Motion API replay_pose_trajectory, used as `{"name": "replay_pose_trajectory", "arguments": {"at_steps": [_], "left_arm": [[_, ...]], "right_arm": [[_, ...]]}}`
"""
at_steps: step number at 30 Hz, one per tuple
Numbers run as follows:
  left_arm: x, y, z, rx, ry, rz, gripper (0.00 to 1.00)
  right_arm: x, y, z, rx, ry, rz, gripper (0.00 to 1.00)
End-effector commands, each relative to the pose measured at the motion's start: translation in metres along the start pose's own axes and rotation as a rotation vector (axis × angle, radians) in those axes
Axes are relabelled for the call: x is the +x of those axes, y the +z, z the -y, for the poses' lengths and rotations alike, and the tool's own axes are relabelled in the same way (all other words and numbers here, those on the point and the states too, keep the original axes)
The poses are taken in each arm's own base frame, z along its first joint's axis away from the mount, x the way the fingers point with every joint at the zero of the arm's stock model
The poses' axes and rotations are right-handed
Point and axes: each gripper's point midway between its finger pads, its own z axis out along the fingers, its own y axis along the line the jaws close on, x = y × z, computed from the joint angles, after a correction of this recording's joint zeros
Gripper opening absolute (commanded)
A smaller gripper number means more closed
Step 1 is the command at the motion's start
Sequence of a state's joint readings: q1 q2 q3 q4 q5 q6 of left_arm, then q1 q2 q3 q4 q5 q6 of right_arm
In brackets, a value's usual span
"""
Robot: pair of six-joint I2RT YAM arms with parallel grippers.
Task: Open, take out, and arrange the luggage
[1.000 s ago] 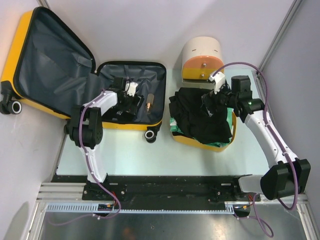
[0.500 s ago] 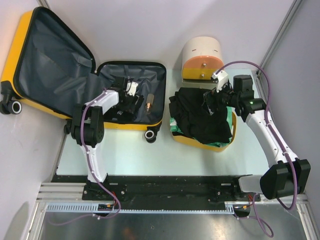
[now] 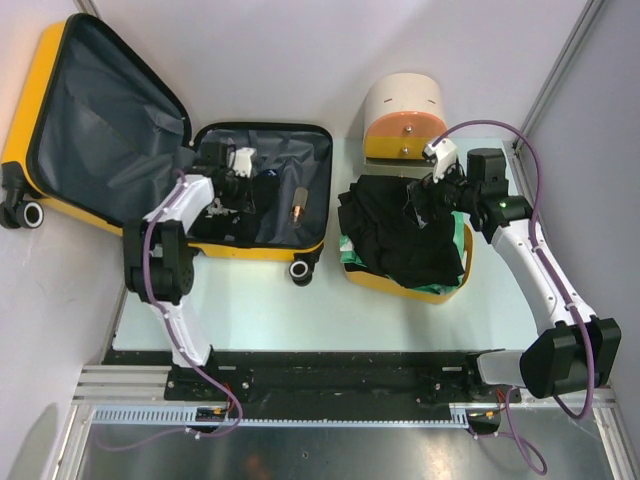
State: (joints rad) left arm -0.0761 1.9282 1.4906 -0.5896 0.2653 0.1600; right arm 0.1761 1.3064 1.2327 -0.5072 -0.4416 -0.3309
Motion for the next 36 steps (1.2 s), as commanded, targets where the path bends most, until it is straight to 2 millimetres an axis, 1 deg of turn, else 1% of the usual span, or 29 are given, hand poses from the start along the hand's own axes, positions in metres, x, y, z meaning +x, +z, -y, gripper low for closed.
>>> {"name": "replay_pose_trajectory", "arguments": {"at_steps": [1, 2, 4, 5, 7, 8, 9, 10, 14, 15, 17, 18, 19, 20, 21, 22, 23, 24, 25, 26, 27, 28, 29, 31, 32, 33, 34, 35, 36], "left_arm": [[-0.064, -0.078, 0.033, 0.171, -0.035, 0.250, 0.00], [-0.069, -0.087, 0.035, 0.175, -0.043, 0.270, 0.00], [-0.085, -0.110, 0.043, 0.208, -0.027, 0.330, 0.00], [-0.089, -0.116, 0.045, 0.212, -0.034, 0.345, 0.00], [-0.103, -0.137, 0.055, 0.249, -0.021, 0.395, 0.00], [-0.107, -0.143, 0.059, 0.264, -0.047, 0.405, 0.00], [-0.116, -0.154, 0.062, 0.270, -0.047, 0.433, 0.00], [-0.120, -0.161, 0.069, 0.301, -0.045, 0.446, 0.00], [-0.139, -0.193, 0.080, 0.331, -0.084, 0.509, 0.00], [-0.146, -0.203, 0.084, 0.334, -0.075, 0.535, 0.00], [-0.153, -0.214, 0.092, 0.327, -0.060, 0.562, 0.00], [-0.160, -0.226, 0.096, 0.320, -0.041, 0.594, 0.00], [-0.164, -0.230, 0.099, 0.316, -0.022, 0.606, 0.00], [-0.168, -0.233, 0.108, 0.311, 0.002, 0.619, 0.00], [-0.175, -0.243, 0.114, 0.303, 0.035, 0.649, 0.00], [-0.179, -0.246, 0.119, 0.282, 0.090, 0.668, 0.00], [-0.181, -0.248, 0.138, 0.286, 0.142, 0.679, 0.00], [-0.189, -0.256, 0.139, 0.225, 0.170, 0.714, 0.00], [-0.192, -0.259, 0.146, 0.198, 0.233, 0.730, 0.00], [-0.194, -0.261, 0.167, 0.210, 0.281, 0.742, 0.00], [-0.201, -0.269, 0.169, 0.157, 0.299, 0.771, 0.00], [-0.204, -0.269, 0.178, 0.141, 0.345, 0.780, 0.00], [-0.203, -0.269, 0.202, 0.158, 0.391, 0.788, 0.00], [-0.208, -0.275, 0.217, 0.111, 0.458, 0.817, 0.00], [-0.204, -0.268, 0.244, 0.140, 0.504, 0.808, 0.00], [-0.207, -0.272, 0.255, 0.138, 0.524, 0.823, 0.00], [-0.207, -0.269, 0.262, 0.120, 0.554, 0.825, 0.00], [-0.202, -0.257, 0.286, 0.146, 0.596, 0.807, 0.00], [-0.202, -0.255, 0.297, 0.135, 0.629, 0.808, 0.00]], "right_arm": [[-0.028, -0.006, 0.005, 0.022, -0.015, 0.074, 0.98], [-0.028, -0.006, 0.005, 0.021, -0.014, 0.073, 0.98], [-0.028, -0.007, 0.005, 0.021, -0.012, 0.074, 0.98], [-0.029, -0.007, 0.005, 0.022, -0.012, 0.077, 0.98], [-0.030, -0.007, 0.005, 0.025, -0.007, 0.078, 0.98], [-0.030, -0.008, 0.005, 0.027, -0.004, 0.079, 0.98], [-0.030, -0.008, 0.005, 0.027, -0.001, 0.081, 0.98], [-0.031, -0.009, 0.006, 0.029, 0.002, 0.082, 0.98], [-0.032, -0.011, 0.007, 0.034, 0.018, 0.089, 0.98], [-0.033, -0.012, 0.008, 0.036, 0.022, 0.091, 0.98], [-0.034, -0.013, 0.009, 0.039, 0.031, 0.097, 0.98], [-0.034, -0.014, 0.010, 0.041, 0.040, 0.098, 0.98], [-0.034, -0.015, 0.011, 0.044, 0.044, 0.102, 0.98], [-0.033, -0.014, 0.013, 0.045, 0.050, 0.100, 0.98], [-0.034, -0.015, 0.014, 0.048, 0.057, 0.105, 0.98], [-0.034, -0.016, 0.018, 0.056, 0.065, 0.107, 0.98], [-0.034, -0.017, 0.019, 0.058, 0.068, 0.110, 0.98], [-0.035, -0.018, 0.021, 0.062, 0.076, 0.113, 0.98], [-0.034, -0.021, 0.026, 0.074, 0.093, 0.116, 0.98], [-0.035, -0.022, 0.027, 0.075, 0.102, 0.119, 0.98], [-0.035, -0.025, 0.029, 0.080, 0.110, 0.124, 0.98], [-0.035, -0.027, 0.031, 0.084, 0.125, 0.127, 0.98], [-0.033, -0.030, 0.037, 0.096, 0.141, 0.127, 0.98], [-0.031, -0.036, 0.043, 0.112, 0.164, 0.129, 0.98], [-0.030, -0.038, 0.045, 0.113, 0.181, 0.131, 0.98], [-0.026, -0.045, 0.057, 0.143, 0.208, 0.134, 0.98], [-0.025, -0.049, 0.062, 0.154, 0.220, 0.137, 0.98], [-0.025, -0.051, 0.063, 0.150, 0.245, 0.142, 0.98], [-0.021, -0.057, 0.073, 0.175, 0.269, 0.145, 0.98]]}}
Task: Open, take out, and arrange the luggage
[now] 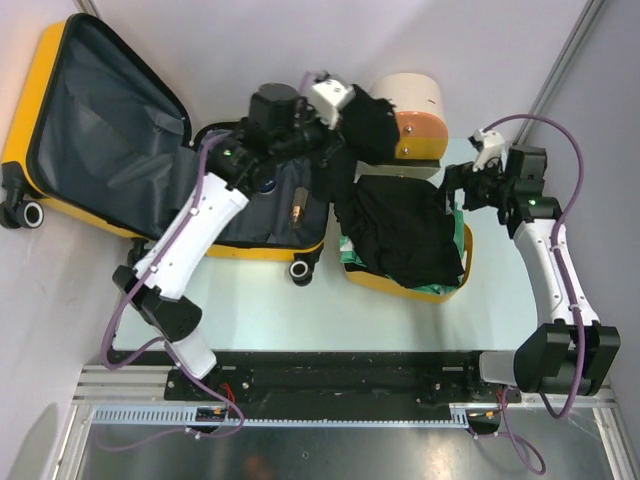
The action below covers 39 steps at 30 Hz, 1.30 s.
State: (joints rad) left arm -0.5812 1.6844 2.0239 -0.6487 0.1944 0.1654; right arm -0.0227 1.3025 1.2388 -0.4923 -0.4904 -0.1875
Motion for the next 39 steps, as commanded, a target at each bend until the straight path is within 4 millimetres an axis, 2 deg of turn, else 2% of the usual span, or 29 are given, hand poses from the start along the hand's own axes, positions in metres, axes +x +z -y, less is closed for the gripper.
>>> {"name": "replay_pose_trajectory", "arguments": {"at_steps": [1, 2, 3, 4, 5, 6, 8, 9, 10, 14, 16, 17, 18, 19, 21, 22, 24, 25, 26, 27, 28, 29, 30, 33, 34, 35, 36, 37, 39], "left_arm": [[-0.043, 0.012, 0.023, -0.077, 0.265, 0.088, 0.00], [-0.039, 0.020, 0.052, -0.019, 0.306, 0.082, 0.00], [-0.024, 0.029, 0.068, 0.019, 0.342, 0.048, 0.00], [-0.015, 0.034, 0.075, 0.012, 0.412, 0.020, 0.00], [-0.003, 0.039, 0.103, 0.068, 0.457, 0.002, 0.00], [0.024, 0.050, 0.117, 0.107, 0.491, -0.056, 0.00], [0.051, 0.058, 0.143, 0.178, 0.532, -0.102, 0.00], [0.073, 0.065, 0.150, 0.207, 0.538, -0.148, 0.00], [0.083, 0.069, 0.158, 0.230, 0.521, -0.165, 0.00], [0.104, 0.073, 0.190, 0.387, 0.450, -0.181, 0.01], [0.111, 0.072, 0.209, 0.487, 0.413, -0.176, 0.07], [0.114, 0.070, 0.214, 0.518, 0.404, -0.178, 0.19], [0.115, 0.065, 0.225, 0.587, 0.389, -0.167, 0.24], [0.116, 0.061, 0.230, 0.621, 0.394, -0.158, 0.35], [0.107, 0.051, 0.235, 0.662, 0.387, -0.127, 0.44], [0.102, 0.048, 0.235, 0.658, 0.383, -0.119, 0.54], [0.086, 0.039, 0.228, 0.641, 0.368, -0.088, 0.63], [0.079, 0.035, 0.224, 0.640, 0.352, -0.072, 0.71], [0.063, 0.027, 0.211, 0.615, 0.336, -0.038, 0.74], [0.053, 0.021, 0.204, 0.607, 0.298, -0.025, 0.76], [0.045, 0.012, 0.202, 0.634, 0.271, -0.004, 0.79], [0.034, 0.006, 0.184, 0.616, 0.245, 0.020, 0.80], [0.020, -0.009, 0.179, 0.620, 0.214, 0.052, 0.81], [0.004, -0.034, 0.150, 0.601, 0.142, 0.092, 0.85], [0.006, -0.035, 0.132, 0.563, 0.119, 0.087, 0.86], [0.016, -0.034, 0.123, 0.538, 0.094, 0.060, 0.86], [0.022, -0.033, 0.113, 0.513, 0.071, 0.043, 0.86], [0.030, -0.031, 0.093, 0.461, 0.046, 0.026, 0.87], [0.055, -0.025, 0.077, 0.428, -0.037, -0.039, 0.86]], "right_arm": [[-0.031, -0.029, 0.017, 0.040, 0.058, 0.104, 0.98], [-0.032, -0.032, 0.020, 0.045, 0.066, 0.111, 0.98], [-0.031, -0.037, 0.027, 0.065, 0.078, 0.112, 0.98], [-0.031, -0.040, 0.031, 0.075, 0.084, 0.114, 0.98], [-0.030, -0.043, 0.033, 0.080, 0.089, 0.117, 0.98], [-0.029, -0.048, 0.039, 0.097, 0.097, 0.118, 0.98], [-0.028, -0.052, 0.044, 0.107, 0.103, 0.120, 0.98], [-0.026, -0.054, 0.046, 0.112, 0.107, 0.115, 0.98], [-0.025, -0.057, 0.050, 0.120, 0.111, 0.115, 0.98], [-0.019, -0.056, 0.046, 0.083, 0.120, 0.098, 0.98], [-0.018, -0.054, 0.041, 0.056, 0.129, 0.094, 0.98], [-0.020, -0.054, 0.035, 0.023, 0.130, 0.099, 0.98], [-0.020, -0.053, 0.032, 0.008, 0.130, 0.101, 0.98], [-0.022, -0.053, 0.028, -0.007, 0.123, 0.106, 0.98], [-0.025, -0.050, 0.014, -0.050, 0.089, 0.107, 0.98], [-0.027, -0.051, 0.008, -0.060, 0.070, 0.112, 0.98], [-0.030, -0.046, -0.012, -0.113, 0.018, 0.112, 0.99], [-0.032, -0.045, -0.021, -0.133, -0.008, 0.115, 0.99], [-0.035, -0.045, -0.026, -0.137, -0.050, 0.121, 0.99], [-0.035, -0.041, -0.044, -0.176, -0.089, 0.117, 0.99], [-0.035, -0.040, -0.050, -0.182, -0.113, 0.115, 0.99], [-0.037, -0.039, -0.053, -0.184, -0.133, 0.119, 0.99], [-0.036, -0.034, -0.076, -0.241, -0.187, 0.113, 0.99], [-0.030, -0.019, -0.093, -0.269, -0.255, 0.086, 0.99], [-0.026, -0.013, -0.103, -0.278, -0.287, 0.068, 0.99], [-0.019, -0.009, -0.107, -0.287, -0.305, 0.044, 0.99], [-0.013, -0.002, -0.108, -0.293, -0.346, 0.022, 1.00], [-0.003, 0.004, -0.110, -0.288, -0.375, -0.010, 1.00], [0.021, 0.012, -0.106, -0.288, -0.414, -0.096, 1.00]]}}
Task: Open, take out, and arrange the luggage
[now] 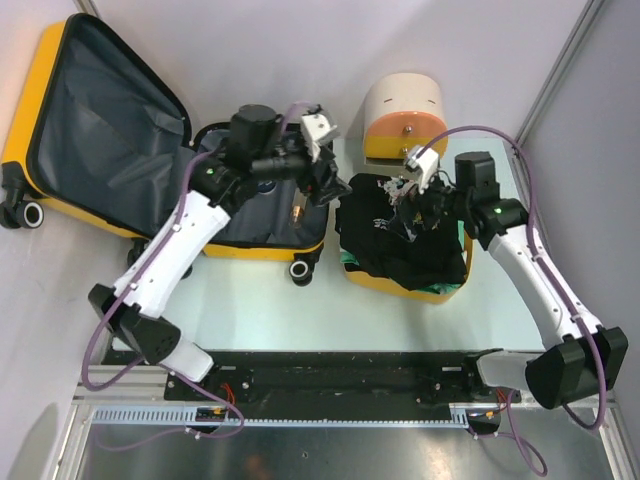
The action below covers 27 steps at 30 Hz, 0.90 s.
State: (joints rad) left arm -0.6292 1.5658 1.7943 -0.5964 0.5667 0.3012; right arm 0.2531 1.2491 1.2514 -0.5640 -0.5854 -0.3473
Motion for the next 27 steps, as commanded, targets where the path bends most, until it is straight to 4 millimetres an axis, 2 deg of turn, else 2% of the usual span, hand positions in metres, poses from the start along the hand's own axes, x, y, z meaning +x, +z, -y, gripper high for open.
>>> {"name": "replay_pose_trajectory", "arguments": {"at_steps": [1, 2, 5, 9, 11, 14, 15, 17, 18, 20, 21, 22, 24, 25, 27], "left_arm": [[0.044, -0.014, -0.022, -0.026, -0.224, -0.058, 0.86], [0.060, -0.013, -0.027, -0.036, -0.272, -0.087, 0.86], [0.094, -0.016, -0.046, -0.067, -0.384, -0.134, 0.86], [0.114, -0.024, -0.055, -0.079, -0.467, -0.149, 0.86], [0.119, -0.030, -0.060, -0.097, -0.477, -0.152, 0.86], [0.120, -0.040, -0.064, -0.120, -0.485, -0.143, 0.86], [0.120, -0.043, -0.066, -0.129, -0.484, -0.139, 0.87], [0.123, -0.052, -0.071, -0.152, -0.497, -0.135, 0.87], [0.122, -0.059, -0.076, -0.173, -0.499, -0.127, 0.87], [0.125, -0.067, -0.080, -0.190, -0.514, -0.122, 0.88], [0.126, -0.075, -0.086, -0.214, -0.523, -0.116, 0.88], [0.128, -0.079, -0.088, -0.225, -0.530, -0.115, 0.88], [0.131, -0.090, -0.095, -0.255, -0.552, -0.105, 0.88], [0.133, -0.094, -0.096, -0.263, -0.562, -0.104, 0.88], [0.135, -0.102, -0.101, -0.280, -0.584, -0.092, 0.88]], "right_arm": [[0.035, 0.011, 0.017, 0.048, -0.166, -0.165, 0.99], [0.060, 0.011, 0.018, 0.041, -0.166, -0.237, 0.98], [0.100, 0.005, 0.029, 0.057, -0.214, -0.349, 0.98], [0.108, -0.005, 0.030, 0.061, -0.275, -0.379, 0.99], [0.098, -0.008, 0.030, 0.077, -0.296, -0.352, 1.00], [0.070, -0.010, 0.019, 0.080, -0.341, -0.280, 1.00], [0.051, -0.009, 0.009, 0.064, -0.369, -0.233, 1.00], [0.028, -0.010, -0.005, 0.048, -0.382, -0.160, 1.00], [0.015, -0.008, -0.019, 0.019, -0.387, -0.116, 1.00], [-0.004, -0.008, -0.032, 0.011, -0.419, -0.049, 1.00], [-0.010, -0.002, -0.048, -0.021, -0.443, -0.026, 1.00], [-0.019, 0.001, -0.054, -0.021, -0.468, 0.003, 1.00], [-0.023, 0.011, -0.066, -0.034, -0.519, 0.008, 1.00], [-0.028, 0.018, -0.084, -0.072, -0.560, 0.027, 1.00], [-0.023, 0.037, -0.096, -0.103, -0.595, 0.009, 1.00]]}}
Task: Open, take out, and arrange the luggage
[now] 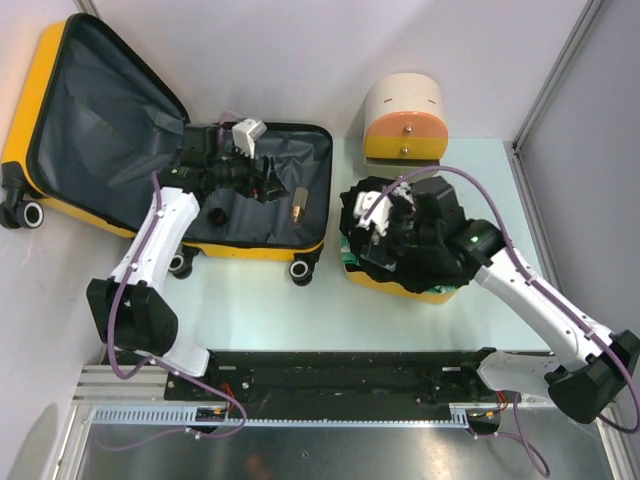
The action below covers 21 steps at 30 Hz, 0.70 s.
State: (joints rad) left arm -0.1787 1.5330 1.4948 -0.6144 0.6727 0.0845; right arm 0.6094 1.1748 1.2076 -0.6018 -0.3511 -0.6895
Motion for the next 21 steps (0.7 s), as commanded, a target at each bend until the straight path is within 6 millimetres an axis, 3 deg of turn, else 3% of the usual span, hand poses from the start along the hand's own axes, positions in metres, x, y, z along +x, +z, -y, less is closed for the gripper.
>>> {"name": "replay_pose_trajectory", "arguments": {"at_steps": [1, 5, 8, 10, 13, 14, 17, 21], "left_arm": [[-0.009, -0.024, 0.000, 0.005, -0.044, 0.060, 0.88], [-0.008, -0.032, 0.000, 0.000, -0.058, 0.071, 0.88], [-0.005, -0.034, 0.003, 0.004, -0.060, 0.072, 0.88], [-0.003, -0.035, 0.005, 0.010, -0.062, 0.073, 0.88], [-0.004, -0.039, 0.007, 0.001, -0.053, 0.079, 0.88], [-0.005, -0.040, 0.008, -0.002, -0.049, 0.083, 0.88], [-0.005, -0.042, 0.009, -0.006, -0.044, 0.086, 0.89], [-0.004, -0.041, 0.007, -0.007, -0.045, 0.084, 0.89]], "right_arm": [[-0.039, 0.033, -0.015, -0.024, -0.145, 0.067, 1.00], [-0.030, 0.074, -0.042, -0.110, -0.277, 0.020, 1.00], [-0.010, 0.107, -0.054, -0.160, -0.385, -0.052, 1.00], [0.008, 0.131, -0.056, -0.165, -0.453, -0.117, 1.00], [0.025, 0.149, -0.053, -0.161, -0.573, -0.189, 0.99], [0.041, 0.156, -0.047, -0.162, -0.617, -0.245, 0.99], [0.072, 0.154, -0.040, -0.209, -0.631, -0.325, 0.95], [0.115, 0.126, -0.010, -0.247, -0.631, -0.427, 0.88]]}}
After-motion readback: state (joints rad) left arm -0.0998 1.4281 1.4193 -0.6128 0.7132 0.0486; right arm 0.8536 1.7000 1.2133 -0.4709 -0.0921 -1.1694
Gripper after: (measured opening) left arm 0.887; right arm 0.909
